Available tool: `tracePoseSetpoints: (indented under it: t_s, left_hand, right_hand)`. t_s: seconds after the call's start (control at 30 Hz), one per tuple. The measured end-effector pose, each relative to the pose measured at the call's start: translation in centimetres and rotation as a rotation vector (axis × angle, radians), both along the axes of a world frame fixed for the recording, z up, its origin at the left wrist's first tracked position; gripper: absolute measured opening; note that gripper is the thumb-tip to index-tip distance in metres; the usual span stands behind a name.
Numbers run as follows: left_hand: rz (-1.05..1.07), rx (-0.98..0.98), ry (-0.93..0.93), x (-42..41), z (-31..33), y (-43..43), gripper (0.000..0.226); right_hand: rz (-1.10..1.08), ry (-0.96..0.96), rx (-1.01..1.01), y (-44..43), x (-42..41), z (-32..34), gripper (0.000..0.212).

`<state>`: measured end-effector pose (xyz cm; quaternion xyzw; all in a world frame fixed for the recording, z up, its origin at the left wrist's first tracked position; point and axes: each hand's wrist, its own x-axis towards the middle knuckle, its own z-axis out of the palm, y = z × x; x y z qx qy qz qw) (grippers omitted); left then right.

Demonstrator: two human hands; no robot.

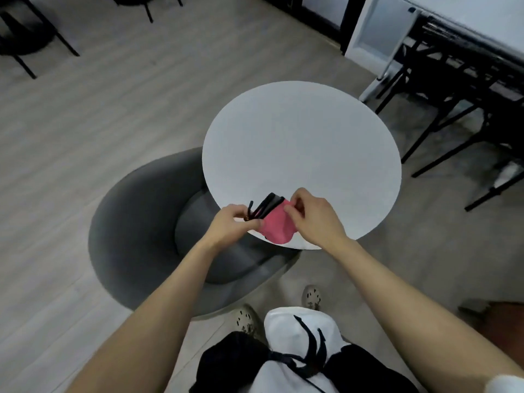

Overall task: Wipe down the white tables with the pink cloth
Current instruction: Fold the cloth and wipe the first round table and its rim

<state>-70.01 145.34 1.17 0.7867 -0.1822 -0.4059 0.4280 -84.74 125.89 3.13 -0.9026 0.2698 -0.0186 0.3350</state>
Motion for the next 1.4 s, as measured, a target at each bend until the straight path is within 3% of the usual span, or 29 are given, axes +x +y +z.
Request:
tracePoseSetpoints:
  t_s: [0.17, 0.33, 0.43, 0.53, 0.6, 0.7, 0.8, 0.87, 0.97, 1.17, 1.3, 1.4]
  left_hand:
    - [0.1, 0.015, -0.002, -0.3, 0.1, -1.4, 0.035]
    - [-0.077, 0.021, 0.069, -0.7, 0.1, -1.6, 0.032]
    - [-0.253, -0.046, 0.139, -1.5, -0.3, -2.2, 0.027]
    - [-0.236, -0.074, 0.164, -2.4, -0.8, -3.0, 0.022]
    - [-0.125, -0.023, 0.089, -2.9, -1.3, -3.8, 0.021]
    - [-0.037, 0.132, -0.173, -3.4, -1.8, -4.7, 0.024]
    - [-0.206, 0.332, -0.338, -3.4, -2.6, -4.9, 0.029]
    - [-0.291, 0.463, -0.374, -3.6, -3.5, -4.8, 0.038]
    - [-0.336, 0.609, -0.448, -4.2, -5.5, -4.8, 0.065]
    - [-0.307, 0.799, -0.544, -3.8, -9.7, -7.6, 0.144]
    - [-0.254, 0.847, -0.51, -4.5, -11.4, -10.2, 0.162]
    - [-0.221, 0.849, -0.52, -4.9, -11.6, -9.9, 0.164]
  right_hand:
    - [-0.048, 0.157, -0.062, 0.7, -1.6, -0.2, 0.024]
    - [0.003, 0.236, 0.077, 1.9, -3.5, -1.7, 0.045]
    - [-0.172, 0.169, 0.388, 1.9, -4.0, -2.5, 0.074]
    - [-0.323, 0.164, 0.732, 0.5, -4.4, -3.9, 0.076]
    - [-0.365, 0.161, 0.637, -0.9, -4.6, -4.6, 0.066]
    - [-0.418, 0.196, 0.211, -3.7, -4.4, -6.2, 0.076]
    - [-0.266, 0.416, -0.094, -5.4, -5.1, -8.9, 0.089]
    - [-0.181, 0.454, -0.206, -5.4, -5.9, -10.8, 0.084]
    - [-0.059, 0.405, -0.299, -5.0, -6.4, -13.6, 0.074]
    - [0.041, 0.305, -0.384, -3.2, -5.4, -18.2, 0.08]
    - [0.284, 0.073, -0.35, -3.2, -5.5, -19.4, 0.068]
    - [0.314, 0.001, -0.366, -7.5, -7.1, -19.6, 0.058]
